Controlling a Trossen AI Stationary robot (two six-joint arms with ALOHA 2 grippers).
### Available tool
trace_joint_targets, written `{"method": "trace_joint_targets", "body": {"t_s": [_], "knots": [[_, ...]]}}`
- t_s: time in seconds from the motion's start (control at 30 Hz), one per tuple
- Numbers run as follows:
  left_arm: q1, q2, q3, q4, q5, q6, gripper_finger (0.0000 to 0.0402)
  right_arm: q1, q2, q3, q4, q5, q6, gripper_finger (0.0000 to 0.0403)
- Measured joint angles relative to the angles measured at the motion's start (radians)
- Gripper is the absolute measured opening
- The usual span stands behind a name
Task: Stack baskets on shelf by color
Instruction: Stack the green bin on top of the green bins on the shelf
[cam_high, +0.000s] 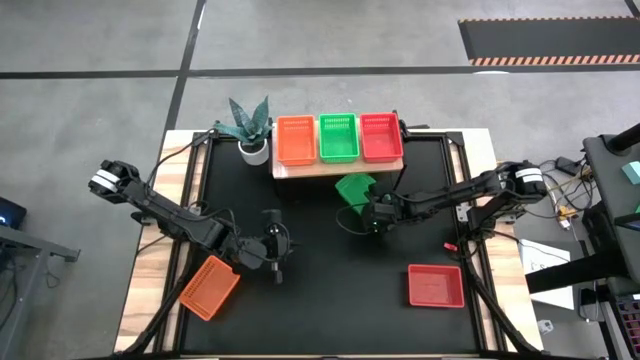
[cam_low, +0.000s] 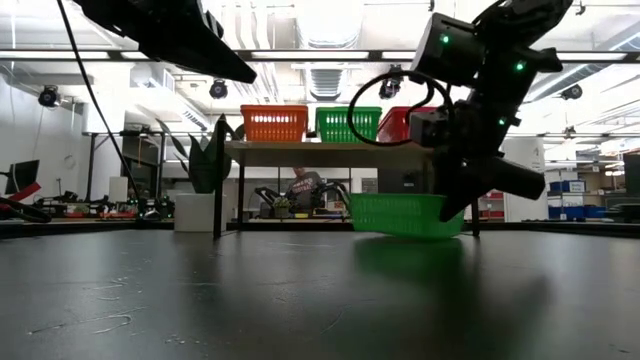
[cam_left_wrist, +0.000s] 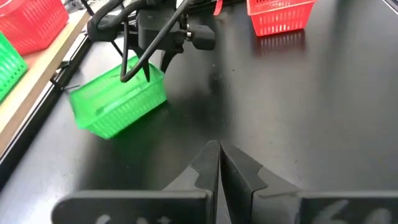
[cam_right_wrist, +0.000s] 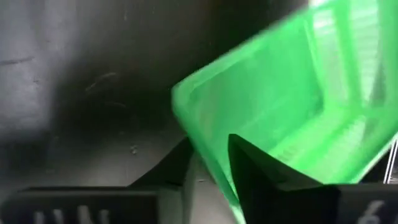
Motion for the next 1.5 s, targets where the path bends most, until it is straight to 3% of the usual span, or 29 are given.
{"method": "trace_joint_targets", "body": {"t_s": [0.2,0.47,0.73,0.93,1.3,1.5], "knots": [[0.000,0.000,0.000,0.000,-0.002,0.006,0.0000,0.007,-0.008,0.040,-0.010,-0.080,0.012,0.0014],[0.001,-0.058,0.000,0.000,-0.056,0.136,0.0000,0.098,-0.001,0.188,-0.128,-0.116,0.137,0.0011],[0.005,-0.198,0.002,-0.008,-0.071,0.334,0.0000,0.230,-0.001,0.371,-0.192,-0.148,0.271,0.0011],[0.005,-0.282,0.000,-0.020,-0.090,0.358,0.0000,0.265,-0.001,0.507,-0.193,-0.144,0.347,0.0011],[0.003,-0.300,-0.002,-0.055,-0.090,0.354,0.0000,0.235,0.119,0.818,-0.212,-0.030,0.194,0.0011],[-0.013,-0.300,-0.003,-0.065,-0.084,0.332,0.0000,0.156,0.269,1.138,-0.500,0.081,0.121,0.0011]]}}
